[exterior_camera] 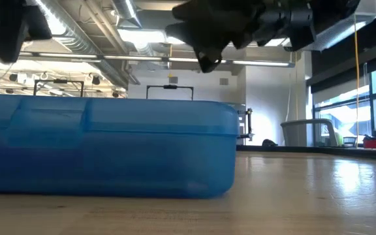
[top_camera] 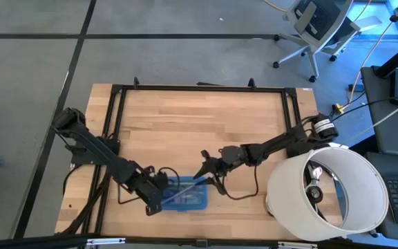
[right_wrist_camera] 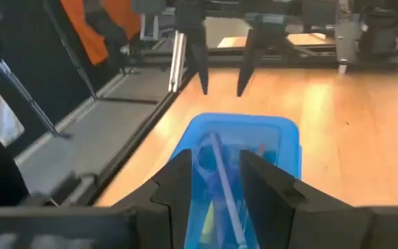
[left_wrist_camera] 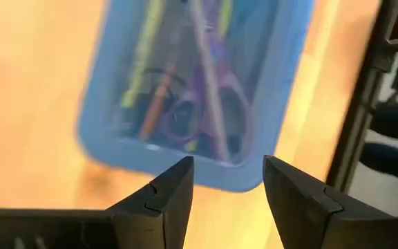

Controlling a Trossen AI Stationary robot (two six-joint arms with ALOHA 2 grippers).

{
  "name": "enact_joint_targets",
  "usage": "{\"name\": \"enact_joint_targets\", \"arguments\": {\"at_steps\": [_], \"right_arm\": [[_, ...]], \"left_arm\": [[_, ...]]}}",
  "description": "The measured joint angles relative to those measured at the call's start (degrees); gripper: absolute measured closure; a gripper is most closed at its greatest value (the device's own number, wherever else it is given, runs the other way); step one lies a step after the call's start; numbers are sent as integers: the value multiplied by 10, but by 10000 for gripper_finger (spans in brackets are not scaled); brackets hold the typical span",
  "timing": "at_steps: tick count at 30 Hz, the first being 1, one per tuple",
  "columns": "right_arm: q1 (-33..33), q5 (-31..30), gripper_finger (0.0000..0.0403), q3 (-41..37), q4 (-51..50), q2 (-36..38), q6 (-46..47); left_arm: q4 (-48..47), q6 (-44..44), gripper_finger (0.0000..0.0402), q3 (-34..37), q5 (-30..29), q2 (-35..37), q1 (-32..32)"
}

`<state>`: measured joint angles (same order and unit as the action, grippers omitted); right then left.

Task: Pick & place school supplies into a supply box
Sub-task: Return to Home Position

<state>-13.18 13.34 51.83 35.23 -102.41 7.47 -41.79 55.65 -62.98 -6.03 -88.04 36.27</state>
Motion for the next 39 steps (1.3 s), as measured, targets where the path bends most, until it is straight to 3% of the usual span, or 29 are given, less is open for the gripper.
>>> {"name": "enact_joint_targets", "arguments": {"at_steps": [2, 7, 9, 13, 16, 21, 24, 27, 34, 39], "right_arm": [[5, 3, 277, 0, -21, 18, 15], [24, 59, 277, 0, -95, 77, -20], [33, 91, 277, 0, -144, 108, -49], [39, 116, 277, -7, -223, 152, -18], [38, 127, 277, -34, -196, 187, -17], [49, 134, 277, -103, -167, 245, 13], [62, 134, 277, -139, -131, 282, 29], [76, 136, 277, -174, -93, 316, 28], [121, 167, 277, -254, -74, 394, 52], [135, 180, 277, -279, -57, 448, 58]], "left_arm": [[-21, 7, 235, 0, -23, 20, 0], [-20, -44, 238, 0, -148, 97, 4], [8, -104, 239, -1, -155, 128, 4], [90, -237, 239, -1, -149, 174, -24], [145, -323, 236, -2, -119, 195, -58], [248, -421, 237, -2, 18, 199, -136], [236, -450, 239, -2, 75, 197, -189], [195, -462, 239, -2, 79, 205, -236], [197, -504, 235, -2, 108, 240, -303], [292, -503, 239, 39, 107, 262, -339]]}}
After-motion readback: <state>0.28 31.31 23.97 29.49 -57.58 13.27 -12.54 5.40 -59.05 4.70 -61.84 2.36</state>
